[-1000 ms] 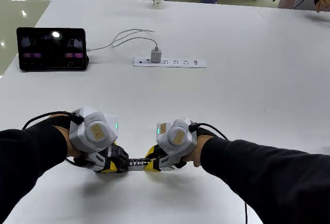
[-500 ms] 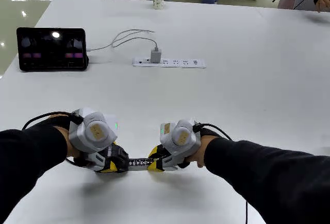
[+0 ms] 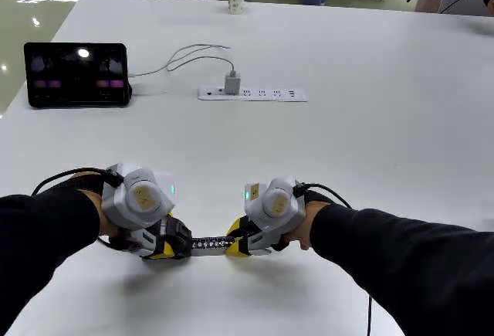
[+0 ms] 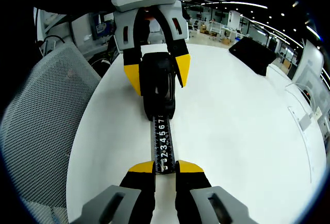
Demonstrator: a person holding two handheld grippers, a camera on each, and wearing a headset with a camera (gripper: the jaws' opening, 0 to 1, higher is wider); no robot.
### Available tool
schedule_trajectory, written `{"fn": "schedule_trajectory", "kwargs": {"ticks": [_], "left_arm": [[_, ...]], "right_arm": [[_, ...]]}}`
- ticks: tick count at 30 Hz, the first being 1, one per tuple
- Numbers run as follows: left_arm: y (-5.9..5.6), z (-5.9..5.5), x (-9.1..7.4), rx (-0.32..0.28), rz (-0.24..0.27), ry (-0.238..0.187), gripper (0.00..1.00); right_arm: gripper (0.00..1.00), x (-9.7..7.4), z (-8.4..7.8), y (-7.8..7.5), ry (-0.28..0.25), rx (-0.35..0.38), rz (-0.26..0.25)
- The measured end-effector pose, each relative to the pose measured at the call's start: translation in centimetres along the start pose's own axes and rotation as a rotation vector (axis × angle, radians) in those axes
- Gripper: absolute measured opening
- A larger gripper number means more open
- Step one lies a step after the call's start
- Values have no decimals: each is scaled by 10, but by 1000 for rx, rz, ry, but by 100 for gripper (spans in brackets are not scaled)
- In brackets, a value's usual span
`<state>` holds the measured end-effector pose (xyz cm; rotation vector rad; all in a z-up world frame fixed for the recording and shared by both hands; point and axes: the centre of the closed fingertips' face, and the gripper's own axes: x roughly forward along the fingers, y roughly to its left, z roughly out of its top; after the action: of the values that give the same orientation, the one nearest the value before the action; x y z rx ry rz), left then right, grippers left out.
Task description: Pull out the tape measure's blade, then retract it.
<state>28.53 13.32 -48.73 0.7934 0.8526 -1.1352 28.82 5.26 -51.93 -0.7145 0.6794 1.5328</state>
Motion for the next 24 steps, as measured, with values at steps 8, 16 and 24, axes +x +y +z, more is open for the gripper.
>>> {"fn": "schedule_trajectory", "kwargs": {"ticks": [8,16,24], "left_arm": [[0,1,0,-4,3,-1,30],[0,1,0,-3,2,-1,31],[0,0,0,-1,2,-2,30]], "right_arm": [[11,-4,-6,-2,4,-4,-1],[10,-7,-10,-2,6,1,-2],[10,-10,-14,-2,5,10,-1]]}}
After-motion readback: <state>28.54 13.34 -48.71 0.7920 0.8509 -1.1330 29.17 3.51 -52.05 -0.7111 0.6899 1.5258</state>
